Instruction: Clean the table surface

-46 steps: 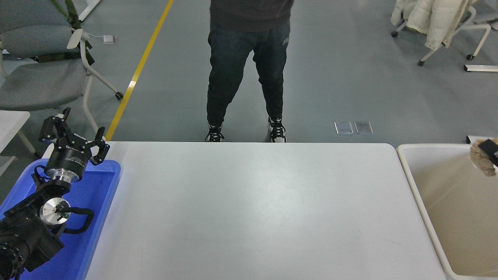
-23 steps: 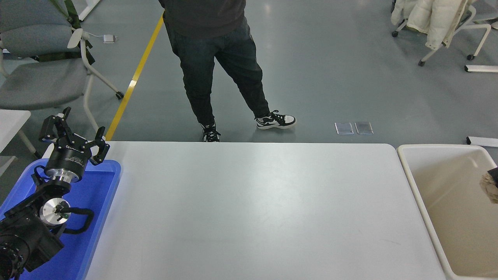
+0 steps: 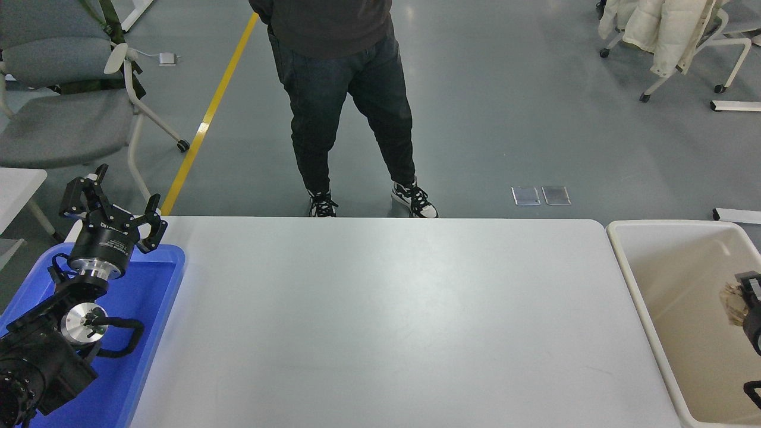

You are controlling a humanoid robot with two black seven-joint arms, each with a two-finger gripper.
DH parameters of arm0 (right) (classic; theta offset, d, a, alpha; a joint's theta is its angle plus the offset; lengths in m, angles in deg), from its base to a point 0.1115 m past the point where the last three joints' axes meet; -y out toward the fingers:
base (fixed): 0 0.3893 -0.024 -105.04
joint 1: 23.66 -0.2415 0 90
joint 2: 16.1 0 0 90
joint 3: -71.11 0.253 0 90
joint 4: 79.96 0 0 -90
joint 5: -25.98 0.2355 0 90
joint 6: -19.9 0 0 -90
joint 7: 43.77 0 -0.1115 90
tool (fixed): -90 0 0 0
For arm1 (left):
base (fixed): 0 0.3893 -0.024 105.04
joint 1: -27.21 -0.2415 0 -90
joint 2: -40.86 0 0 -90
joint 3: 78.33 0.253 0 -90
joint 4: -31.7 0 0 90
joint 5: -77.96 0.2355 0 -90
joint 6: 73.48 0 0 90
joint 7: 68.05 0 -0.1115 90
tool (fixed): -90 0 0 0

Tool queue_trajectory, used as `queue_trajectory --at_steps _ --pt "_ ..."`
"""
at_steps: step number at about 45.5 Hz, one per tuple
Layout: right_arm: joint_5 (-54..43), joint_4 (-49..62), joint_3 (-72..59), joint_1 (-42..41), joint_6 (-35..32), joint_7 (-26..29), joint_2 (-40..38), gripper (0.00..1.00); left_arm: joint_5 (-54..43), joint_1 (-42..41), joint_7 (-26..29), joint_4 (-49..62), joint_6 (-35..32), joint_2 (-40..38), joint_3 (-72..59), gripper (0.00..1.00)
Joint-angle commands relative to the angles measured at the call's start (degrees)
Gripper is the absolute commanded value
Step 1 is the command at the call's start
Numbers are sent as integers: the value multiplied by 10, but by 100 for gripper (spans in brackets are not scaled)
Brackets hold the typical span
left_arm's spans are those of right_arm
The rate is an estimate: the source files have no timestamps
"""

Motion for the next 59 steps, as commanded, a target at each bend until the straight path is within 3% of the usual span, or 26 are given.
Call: queue_trajectory --at_steps 1,6,7,9,10,46,59 --pt "4 42 5 -1 -3 5 26 0 0 0 0 0 0 0 0 100" --pt "3 45 3 2 0 5 26 0 0 0 0 0 0 0 0 100" --pt "3 46 6 2 6 5 26 20 0 0 0 1 0 0 0 100" --pt "7 50 17 1 14 6 26 84 0 0 0 0 0 0 0 100" --pt "9 54 22 1 16 7 27 100 0 0 0 1 0 0 0 100" --pt "13 61 57 -1 12 6 26 100 -1 0 0 0 -1 0 0 100" --pt "22 49 154 -7 7 5 -1 99 -1 0 0 0 -2 0 0 100"
